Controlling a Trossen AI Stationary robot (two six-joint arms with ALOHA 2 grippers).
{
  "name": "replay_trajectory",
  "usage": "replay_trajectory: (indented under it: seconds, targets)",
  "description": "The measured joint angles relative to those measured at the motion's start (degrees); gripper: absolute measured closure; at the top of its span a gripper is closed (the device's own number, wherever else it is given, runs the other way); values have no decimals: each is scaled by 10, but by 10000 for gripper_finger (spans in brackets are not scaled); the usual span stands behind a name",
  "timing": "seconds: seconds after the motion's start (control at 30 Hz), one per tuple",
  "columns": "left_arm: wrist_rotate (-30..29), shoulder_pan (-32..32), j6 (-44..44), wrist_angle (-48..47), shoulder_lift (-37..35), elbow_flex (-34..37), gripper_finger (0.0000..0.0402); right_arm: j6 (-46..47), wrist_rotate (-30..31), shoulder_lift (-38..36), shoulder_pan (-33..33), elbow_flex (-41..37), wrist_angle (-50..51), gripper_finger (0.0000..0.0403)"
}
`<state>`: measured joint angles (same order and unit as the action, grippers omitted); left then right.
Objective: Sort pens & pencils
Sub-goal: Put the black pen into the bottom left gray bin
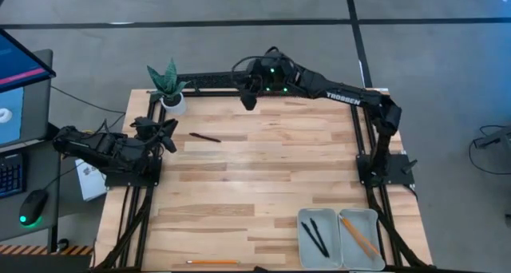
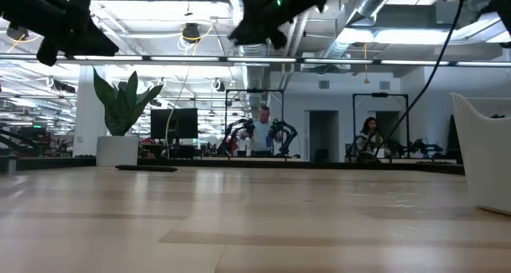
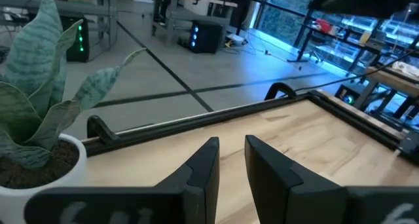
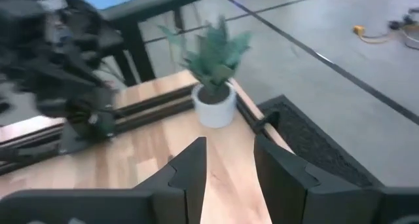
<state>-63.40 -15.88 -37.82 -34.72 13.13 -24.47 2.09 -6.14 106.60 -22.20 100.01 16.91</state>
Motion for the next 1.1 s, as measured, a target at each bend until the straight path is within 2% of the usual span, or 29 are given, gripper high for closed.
replay_trajectory:
  seconds: [0.1,0.27,0.57,0.8,0.93,1.1]
  targets:
    - [0,0,-2,0,0,0,338,13,0,-33,-8,-78,-51,255]
    - [-10,0,-1,-1,0,0,338,35,0,-134,-12,-237,-149,252]
    - [-70,0,1,-4,0,0,338,76,12,-349,-31,-476,-201,253]
    - [-65,0,-9,-5,0,0,338,85,35,-479,-22,-572,-207,255]
    - [-65,0,-33,-5,0,0,338,85,33,-503,-22,-583,-207,253]
    - [-41,0,-15,-5,0,0,338,81,32,-503,-22,-584,-206,254]
